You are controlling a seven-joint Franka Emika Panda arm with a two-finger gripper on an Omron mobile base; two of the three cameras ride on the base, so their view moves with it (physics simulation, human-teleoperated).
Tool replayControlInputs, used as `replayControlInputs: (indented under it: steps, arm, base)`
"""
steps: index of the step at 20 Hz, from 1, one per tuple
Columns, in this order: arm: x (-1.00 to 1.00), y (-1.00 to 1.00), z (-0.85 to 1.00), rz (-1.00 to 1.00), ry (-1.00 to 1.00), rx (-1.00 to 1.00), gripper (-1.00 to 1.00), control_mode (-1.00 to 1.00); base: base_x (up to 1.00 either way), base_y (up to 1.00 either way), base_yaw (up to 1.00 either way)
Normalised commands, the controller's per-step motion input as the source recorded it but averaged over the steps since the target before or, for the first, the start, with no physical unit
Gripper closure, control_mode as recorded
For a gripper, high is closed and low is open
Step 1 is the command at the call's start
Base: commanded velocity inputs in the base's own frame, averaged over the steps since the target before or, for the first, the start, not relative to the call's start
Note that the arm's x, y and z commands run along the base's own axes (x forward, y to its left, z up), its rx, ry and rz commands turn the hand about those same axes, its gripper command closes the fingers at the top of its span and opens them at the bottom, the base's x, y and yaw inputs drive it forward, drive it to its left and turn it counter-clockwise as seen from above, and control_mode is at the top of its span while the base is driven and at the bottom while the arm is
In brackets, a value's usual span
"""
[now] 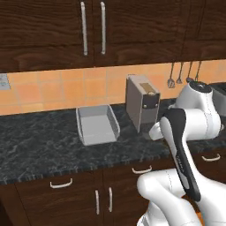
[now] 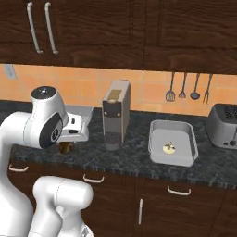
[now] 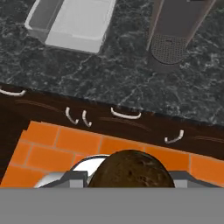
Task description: Place one mushroom and one steak in each tupperware on the nearby counter, to pack two identical lunches.
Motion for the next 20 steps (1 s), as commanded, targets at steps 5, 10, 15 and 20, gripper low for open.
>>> replayControlInputs:
  steps: [5,10,15,20]
  arm:
    - [0.00,0.00,0.00,0.00,0.00,0.00,1.00,1.00]
    - [0.93,0.56,-0.32,-0.05,0.00,-0.03,1.00,-1.00]
    - [1.00,0.56,-0.48,-0.07,0.00,-0.01,1.00,-1.00]
    - [1.00,0.25,-0.43,-0.04,0.19,0.00,1.00,-1.00]
  base:
    - [0.67,0.56,-0.01]
    - [0.00,0.00,0.00]
    - [0.00,0.00,0.00]
    - [0.00,0.00,0.00]
